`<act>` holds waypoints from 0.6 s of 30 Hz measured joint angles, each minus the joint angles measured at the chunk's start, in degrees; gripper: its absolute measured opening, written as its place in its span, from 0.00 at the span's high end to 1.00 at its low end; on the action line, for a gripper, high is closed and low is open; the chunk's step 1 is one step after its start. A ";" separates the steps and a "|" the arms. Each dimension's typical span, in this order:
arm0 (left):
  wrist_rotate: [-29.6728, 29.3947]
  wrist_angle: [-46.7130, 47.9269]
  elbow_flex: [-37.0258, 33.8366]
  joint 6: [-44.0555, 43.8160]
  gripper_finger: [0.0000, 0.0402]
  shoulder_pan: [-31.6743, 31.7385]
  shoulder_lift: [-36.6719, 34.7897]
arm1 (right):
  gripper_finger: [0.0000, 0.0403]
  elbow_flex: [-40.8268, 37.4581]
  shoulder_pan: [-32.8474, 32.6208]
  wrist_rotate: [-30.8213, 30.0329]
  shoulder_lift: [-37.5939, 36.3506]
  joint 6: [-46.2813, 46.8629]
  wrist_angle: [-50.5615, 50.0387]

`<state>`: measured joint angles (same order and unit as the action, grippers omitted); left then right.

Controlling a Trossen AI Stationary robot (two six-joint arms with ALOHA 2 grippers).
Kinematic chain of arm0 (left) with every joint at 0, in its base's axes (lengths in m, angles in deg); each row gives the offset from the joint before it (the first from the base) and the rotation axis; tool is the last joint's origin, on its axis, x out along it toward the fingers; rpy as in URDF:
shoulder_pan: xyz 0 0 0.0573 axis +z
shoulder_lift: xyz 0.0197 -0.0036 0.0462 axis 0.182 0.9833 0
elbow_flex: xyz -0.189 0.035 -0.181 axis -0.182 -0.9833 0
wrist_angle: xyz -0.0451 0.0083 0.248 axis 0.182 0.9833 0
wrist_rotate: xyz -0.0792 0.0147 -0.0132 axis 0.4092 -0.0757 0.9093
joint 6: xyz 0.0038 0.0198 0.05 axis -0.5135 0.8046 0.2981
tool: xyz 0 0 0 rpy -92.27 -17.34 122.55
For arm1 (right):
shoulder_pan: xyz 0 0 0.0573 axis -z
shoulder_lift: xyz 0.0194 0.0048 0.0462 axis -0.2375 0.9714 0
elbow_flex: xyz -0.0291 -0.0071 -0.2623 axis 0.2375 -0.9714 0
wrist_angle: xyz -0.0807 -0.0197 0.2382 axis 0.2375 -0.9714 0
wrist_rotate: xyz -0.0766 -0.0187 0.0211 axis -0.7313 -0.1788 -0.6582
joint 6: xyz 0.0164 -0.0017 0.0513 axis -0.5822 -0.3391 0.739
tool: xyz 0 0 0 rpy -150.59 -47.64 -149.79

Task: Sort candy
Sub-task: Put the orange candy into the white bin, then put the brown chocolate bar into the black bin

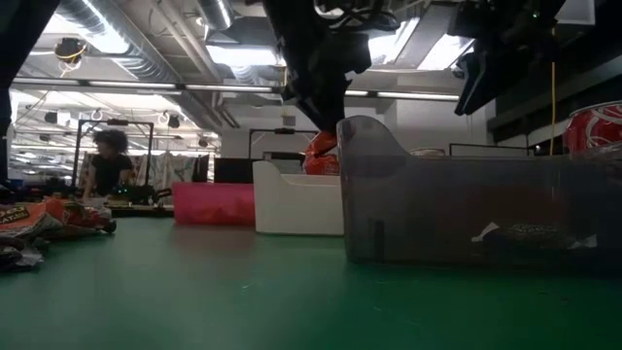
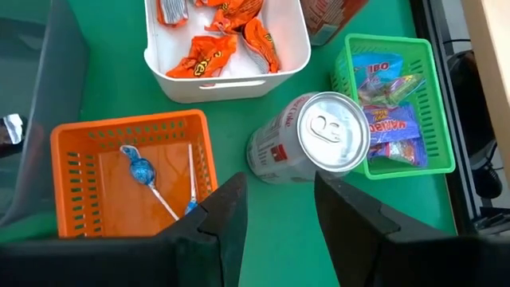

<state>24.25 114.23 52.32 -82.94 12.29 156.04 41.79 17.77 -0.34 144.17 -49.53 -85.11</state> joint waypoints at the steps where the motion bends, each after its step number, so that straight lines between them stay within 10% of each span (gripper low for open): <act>1: 0.02 -0.01 0.00 0.01 0.80 0.20 0.00 | 0.64 0.00 0.00 0.00 0.00 0.00 0.00; 18: 4.32 1.29 0.00 -0.26 0.58 1.84 -0.76 | 0.64 0.00 0.00 0.11 0.02 0.04 0.02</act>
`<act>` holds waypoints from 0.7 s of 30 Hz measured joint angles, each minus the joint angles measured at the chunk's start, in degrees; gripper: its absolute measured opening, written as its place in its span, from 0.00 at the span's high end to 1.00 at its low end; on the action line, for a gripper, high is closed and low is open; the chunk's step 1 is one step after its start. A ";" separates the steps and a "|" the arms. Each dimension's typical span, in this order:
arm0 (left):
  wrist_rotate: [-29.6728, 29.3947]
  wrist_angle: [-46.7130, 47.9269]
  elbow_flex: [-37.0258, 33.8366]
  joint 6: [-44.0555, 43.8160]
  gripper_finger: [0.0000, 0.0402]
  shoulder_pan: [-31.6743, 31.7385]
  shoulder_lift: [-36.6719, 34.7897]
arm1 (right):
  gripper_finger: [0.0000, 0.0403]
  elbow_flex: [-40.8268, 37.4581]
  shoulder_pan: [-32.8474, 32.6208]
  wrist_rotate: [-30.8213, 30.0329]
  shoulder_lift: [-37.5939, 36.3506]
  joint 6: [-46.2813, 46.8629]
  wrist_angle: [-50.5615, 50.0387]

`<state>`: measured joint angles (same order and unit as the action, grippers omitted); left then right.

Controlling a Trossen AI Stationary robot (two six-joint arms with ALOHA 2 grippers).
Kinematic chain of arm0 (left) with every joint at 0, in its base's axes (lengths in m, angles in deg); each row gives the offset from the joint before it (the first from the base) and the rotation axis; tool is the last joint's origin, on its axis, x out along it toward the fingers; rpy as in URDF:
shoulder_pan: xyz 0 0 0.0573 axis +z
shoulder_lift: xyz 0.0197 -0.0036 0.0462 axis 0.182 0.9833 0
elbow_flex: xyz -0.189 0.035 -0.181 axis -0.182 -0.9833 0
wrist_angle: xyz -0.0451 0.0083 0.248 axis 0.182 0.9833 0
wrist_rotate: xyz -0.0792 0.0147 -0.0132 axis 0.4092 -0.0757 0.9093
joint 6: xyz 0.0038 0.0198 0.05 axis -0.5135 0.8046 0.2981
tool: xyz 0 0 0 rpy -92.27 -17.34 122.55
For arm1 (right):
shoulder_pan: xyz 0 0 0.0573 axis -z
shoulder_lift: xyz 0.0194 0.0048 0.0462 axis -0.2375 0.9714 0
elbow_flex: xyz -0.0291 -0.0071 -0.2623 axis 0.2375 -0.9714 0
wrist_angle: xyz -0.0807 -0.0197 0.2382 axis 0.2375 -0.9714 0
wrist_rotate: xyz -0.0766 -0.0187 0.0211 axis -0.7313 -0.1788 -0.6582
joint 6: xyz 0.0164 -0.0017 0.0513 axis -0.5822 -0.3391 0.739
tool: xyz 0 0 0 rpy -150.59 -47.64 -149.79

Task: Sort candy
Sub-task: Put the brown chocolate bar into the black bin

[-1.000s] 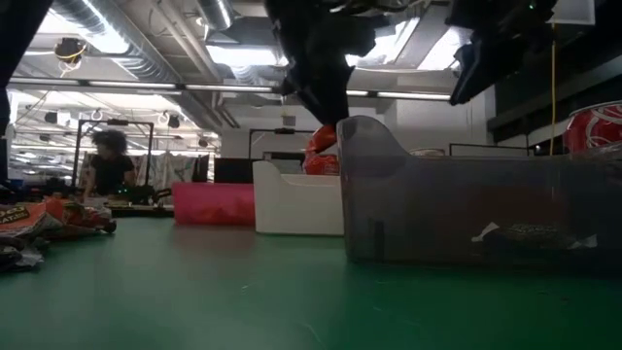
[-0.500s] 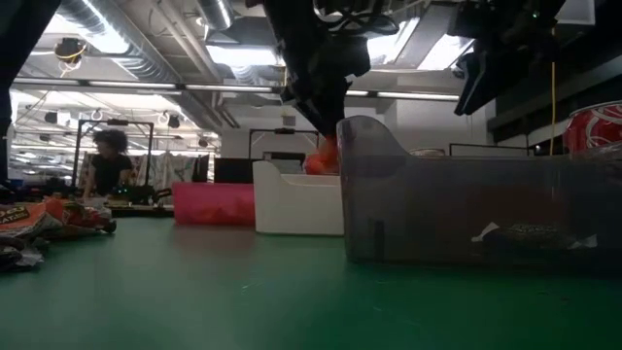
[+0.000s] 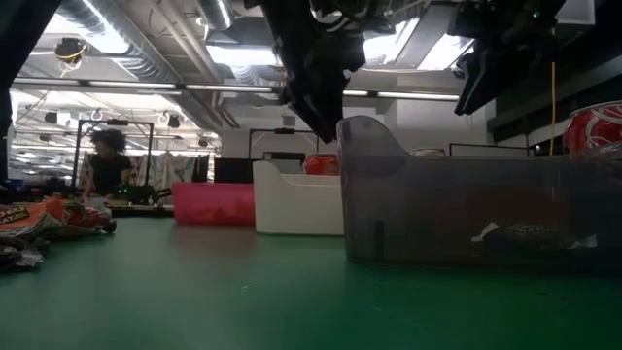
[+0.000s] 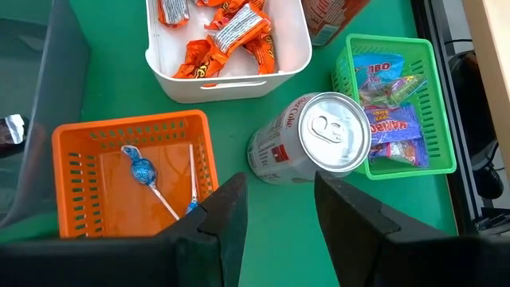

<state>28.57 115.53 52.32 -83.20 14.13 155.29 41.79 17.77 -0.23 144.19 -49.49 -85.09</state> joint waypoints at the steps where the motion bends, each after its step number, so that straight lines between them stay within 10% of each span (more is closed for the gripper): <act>1: 0.30 0.81 0.00 -0.36 0.58 0.00 -0.54 | 0.64 0.00 0.00 0.00 0.00 0.00 0.02; 21: -7.79 25.19 0.04 -15.57 0.58 -5.78 -14.61 | 0.64 -0.02 0.00 -0.13 0.02 2.14 -0.20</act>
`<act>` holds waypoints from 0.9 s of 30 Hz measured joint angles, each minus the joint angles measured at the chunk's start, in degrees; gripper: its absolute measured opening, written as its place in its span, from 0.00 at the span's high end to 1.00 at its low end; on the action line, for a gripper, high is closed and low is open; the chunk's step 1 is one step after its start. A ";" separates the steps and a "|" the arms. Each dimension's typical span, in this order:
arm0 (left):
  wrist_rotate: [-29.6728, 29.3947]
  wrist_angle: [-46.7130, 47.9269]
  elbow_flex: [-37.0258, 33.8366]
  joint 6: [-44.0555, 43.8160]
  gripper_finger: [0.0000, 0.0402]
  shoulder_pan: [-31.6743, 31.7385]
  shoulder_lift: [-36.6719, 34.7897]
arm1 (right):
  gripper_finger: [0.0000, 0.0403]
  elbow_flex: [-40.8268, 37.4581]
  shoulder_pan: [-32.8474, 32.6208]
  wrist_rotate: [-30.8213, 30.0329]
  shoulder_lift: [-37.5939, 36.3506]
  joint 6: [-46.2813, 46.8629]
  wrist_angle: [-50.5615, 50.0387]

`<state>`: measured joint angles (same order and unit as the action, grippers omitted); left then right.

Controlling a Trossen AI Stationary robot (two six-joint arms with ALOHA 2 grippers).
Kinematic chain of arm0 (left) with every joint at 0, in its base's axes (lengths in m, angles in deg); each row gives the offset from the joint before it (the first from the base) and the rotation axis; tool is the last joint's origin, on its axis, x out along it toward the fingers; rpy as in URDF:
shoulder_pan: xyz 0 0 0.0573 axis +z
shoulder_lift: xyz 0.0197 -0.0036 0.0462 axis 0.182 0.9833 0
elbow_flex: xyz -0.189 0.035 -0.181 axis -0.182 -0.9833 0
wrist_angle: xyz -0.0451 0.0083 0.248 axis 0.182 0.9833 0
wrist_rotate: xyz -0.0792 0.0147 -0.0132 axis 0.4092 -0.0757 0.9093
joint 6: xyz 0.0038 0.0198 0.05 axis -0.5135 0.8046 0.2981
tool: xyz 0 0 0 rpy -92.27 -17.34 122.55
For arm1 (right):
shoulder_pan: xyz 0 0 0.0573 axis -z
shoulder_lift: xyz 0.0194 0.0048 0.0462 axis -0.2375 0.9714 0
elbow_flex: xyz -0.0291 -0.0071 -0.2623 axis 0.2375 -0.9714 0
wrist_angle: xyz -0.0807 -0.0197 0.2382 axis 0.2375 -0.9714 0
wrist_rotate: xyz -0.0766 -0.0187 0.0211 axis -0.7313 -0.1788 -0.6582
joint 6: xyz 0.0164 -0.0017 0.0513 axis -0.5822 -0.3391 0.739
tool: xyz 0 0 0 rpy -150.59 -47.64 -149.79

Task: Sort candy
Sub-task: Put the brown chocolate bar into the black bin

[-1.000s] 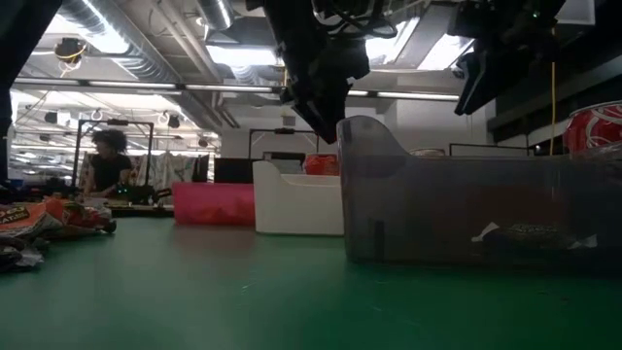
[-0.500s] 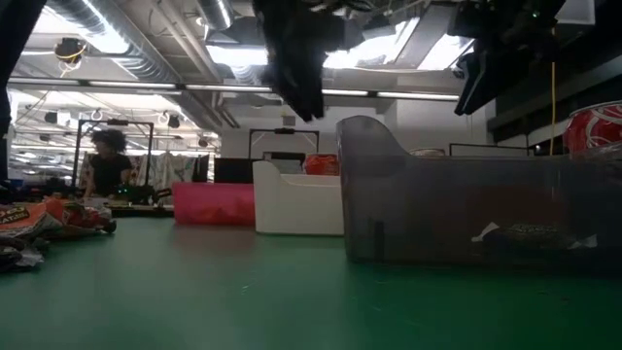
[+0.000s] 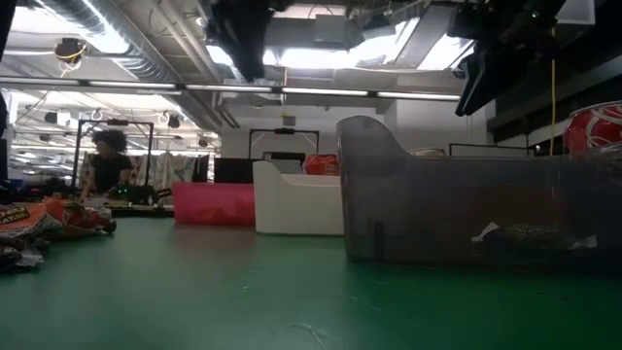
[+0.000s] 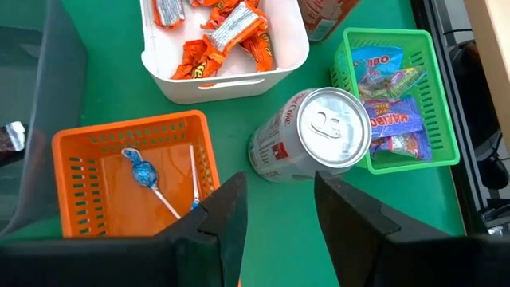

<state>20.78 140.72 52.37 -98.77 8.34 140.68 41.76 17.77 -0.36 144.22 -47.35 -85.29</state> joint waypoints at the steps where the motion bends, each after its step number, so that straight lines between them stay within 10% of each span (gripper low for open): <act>1: 0.00 1.51 -0.02 -1.09 0.58 -0.56 -0.36 | 0.64 0.00 -0.02 0.02 0.00 0.00 0.02; 27: 9.93 -13.94 -45.24 -36.22 0.58 -14.41 -21.72 | 0.64 0.00 0.00 0.15 0.00 -0.02 0.11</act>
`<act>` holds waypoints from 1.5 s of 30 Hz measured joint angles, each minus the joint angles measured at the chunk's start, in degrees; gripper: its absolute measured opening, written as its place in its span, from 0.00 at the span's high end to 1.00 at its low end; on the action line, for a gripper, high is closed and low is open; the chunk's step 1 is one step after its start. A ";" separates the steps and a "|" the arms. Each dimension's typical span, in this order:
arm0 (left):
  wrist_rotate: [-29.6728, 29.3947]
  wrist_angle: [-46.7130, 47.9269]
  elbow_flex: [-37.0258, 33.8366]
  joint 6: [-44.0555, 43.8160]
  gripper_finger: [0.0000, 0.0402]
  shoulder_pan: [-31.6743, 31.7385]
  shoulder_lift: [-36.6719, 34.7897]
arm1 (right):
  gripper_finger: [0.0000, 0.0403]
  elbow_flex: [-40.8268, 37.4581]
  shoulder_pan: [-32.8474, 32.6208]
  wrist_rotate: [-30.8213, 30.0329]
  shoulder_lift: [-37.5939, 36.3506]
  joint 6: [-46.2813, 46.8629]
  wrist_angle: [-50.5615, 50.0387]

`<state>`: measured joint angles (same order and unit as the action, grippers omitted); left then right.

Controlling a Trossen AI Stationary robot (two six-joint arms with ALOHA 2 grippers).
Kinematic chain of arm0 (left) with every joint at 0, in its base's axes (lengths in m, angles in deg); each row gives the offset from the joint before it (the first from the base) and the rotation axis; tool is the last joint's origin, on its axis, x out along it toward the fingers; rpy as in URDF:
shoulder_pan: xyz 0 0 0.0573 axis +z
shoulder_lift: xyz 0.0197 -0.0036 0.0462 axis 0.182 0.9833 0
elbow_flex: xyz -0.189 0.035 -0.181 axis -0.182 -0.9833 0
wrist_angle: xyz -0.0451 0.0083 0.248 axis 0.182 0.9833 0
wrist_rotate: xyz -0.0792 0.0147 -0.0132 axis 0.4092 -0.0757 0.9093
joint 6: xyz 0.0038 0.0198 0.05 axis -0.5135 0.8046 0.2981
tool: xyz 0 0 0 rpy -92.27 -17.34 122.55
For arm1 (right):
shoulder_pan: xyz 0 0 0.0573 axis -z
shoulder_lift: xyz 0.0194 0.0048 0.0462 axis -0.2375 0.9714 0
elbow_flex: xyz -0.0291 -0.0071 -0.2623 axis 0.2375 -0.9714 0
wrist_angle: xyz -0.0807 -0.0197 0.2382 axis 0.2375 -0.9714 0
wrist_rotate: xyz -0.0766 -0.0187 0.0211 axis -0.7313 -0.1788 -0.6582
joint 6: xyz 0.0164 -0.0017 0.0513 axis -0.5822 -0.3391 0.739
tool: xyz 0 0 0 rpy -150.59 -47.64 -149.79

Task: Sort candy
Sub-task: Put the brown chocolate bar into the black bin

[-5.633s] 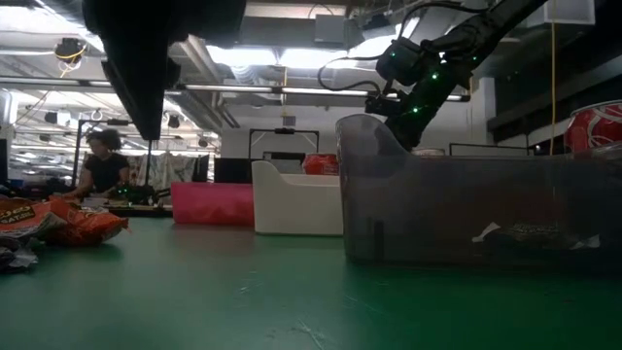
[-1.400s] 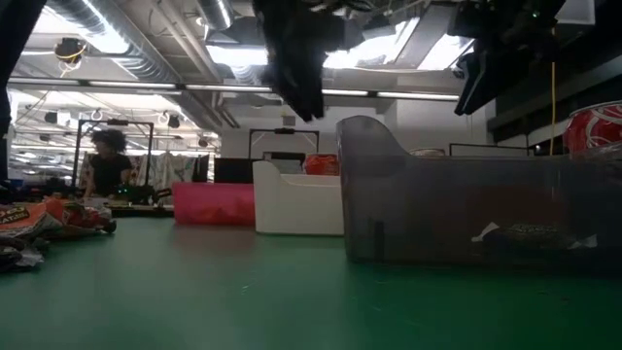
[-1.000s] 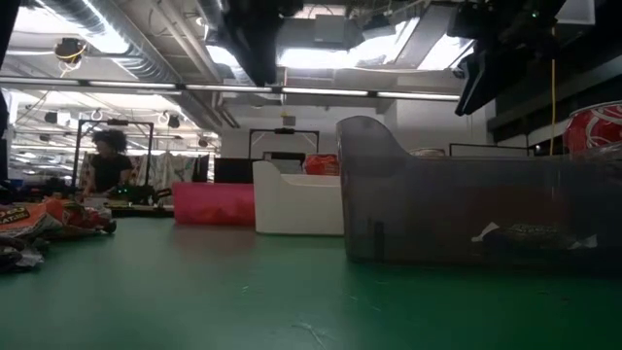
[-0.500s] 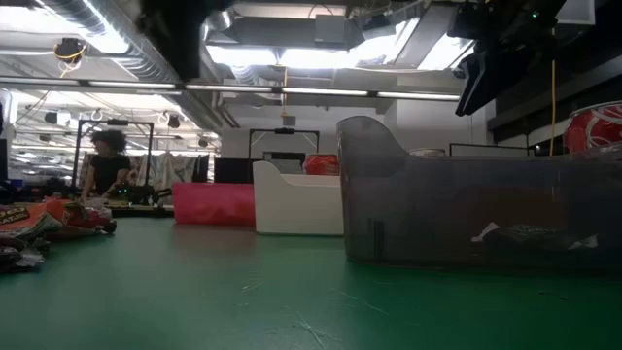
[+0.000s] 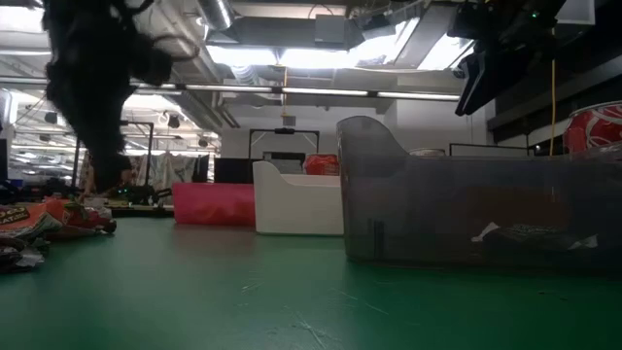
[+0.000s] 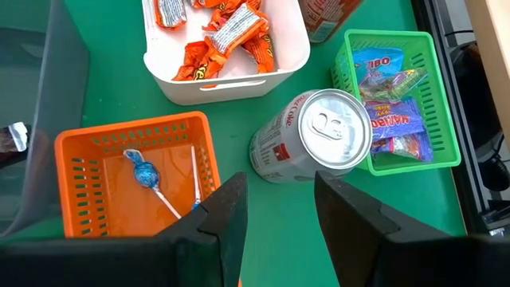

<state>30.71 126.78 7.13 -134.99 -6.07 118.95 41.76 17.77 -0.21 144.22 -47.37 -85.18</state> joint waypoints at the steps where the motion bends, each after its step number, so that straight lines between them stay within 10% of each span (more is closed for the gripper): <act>1: 1.21 -2.25 -1.63 -0.52 0.58 -0.28 0.02 | 0.64 0.00 0.00 0.00 0.00 0.00 0.00; 30: 5.35 -22.08 -18.75 -5.52 0.59 -7.12 0.02 | 0.64 0.00 -0.01 -0.11 0.00 0.00 0.07; 45: 5.16 -21.38 -18.85 -6.50 0.89 -7.08 -1.34 | 0.64 0.00 0.00 -0.13 0.00 -0.24 0.02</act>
<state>35.87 105.40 -11.72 -141.49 -13.15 117.62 41.76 17.77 -0.34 144.22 -47.61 -85.16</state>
